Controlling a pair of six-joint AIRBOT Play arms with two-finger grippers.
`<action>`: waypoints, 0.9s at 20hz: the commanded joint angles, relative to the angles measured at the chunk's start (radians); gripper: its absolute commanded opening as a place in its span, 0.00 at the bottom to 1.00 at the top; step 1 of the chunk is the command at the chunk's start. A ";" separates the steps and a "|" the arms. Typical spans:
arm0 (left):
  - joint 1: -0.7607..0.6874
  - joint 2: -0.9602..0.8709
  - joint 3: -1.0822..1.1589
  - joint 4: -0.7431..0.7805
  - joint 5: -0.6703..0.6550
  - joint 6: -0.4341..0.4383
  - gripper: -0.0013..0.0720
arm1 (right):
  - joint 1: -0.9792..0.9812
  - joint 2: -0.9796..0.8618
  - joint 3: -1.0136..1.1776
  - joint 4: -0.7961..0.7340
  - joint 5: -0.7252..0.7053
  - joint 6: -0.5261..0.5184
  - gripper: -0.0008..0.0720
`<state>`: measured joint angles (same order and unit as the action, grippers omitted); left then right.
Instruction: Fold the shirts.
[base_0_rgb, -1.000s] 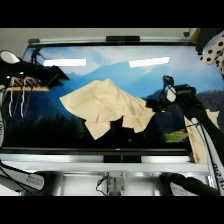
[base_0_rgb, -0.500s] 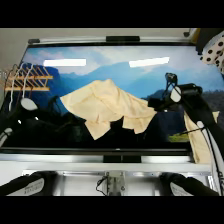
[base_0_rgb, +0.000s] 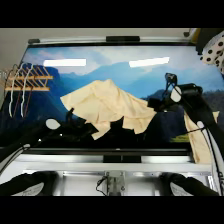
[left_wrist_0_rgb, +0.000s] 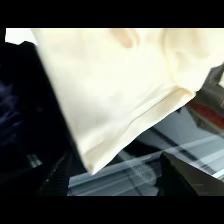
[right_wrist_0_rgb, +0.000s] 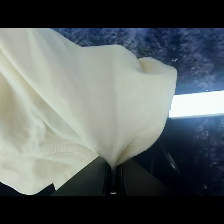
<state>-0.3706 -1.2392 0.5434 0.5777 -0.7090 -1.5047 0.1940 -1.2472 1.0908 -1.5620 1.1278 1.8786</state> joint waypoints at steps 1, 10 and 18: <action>-0.060 -0.037 -0.013 -0.087 0.166 0.000 0.76 | 0.001 0.000 0.000 0.001 0.017 0.000 0.10; 0.021 0.079 0.083 -0.059 0.055 0.300 0.06 | 0.001 0.041 0.009 0.029 0.086 -0.026 0.10; 0.424 0.629 0.815 0.298 0.042 0.301 0.06 | 0.001 0.386 0.435 -0.176 0.114 -0.058 0.10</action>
<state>-0.0799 -0.7689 1.1007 0.7986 -0.7120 -1.1965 0.1944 -0.9844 1.3624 -1.6417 1.2392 1.8267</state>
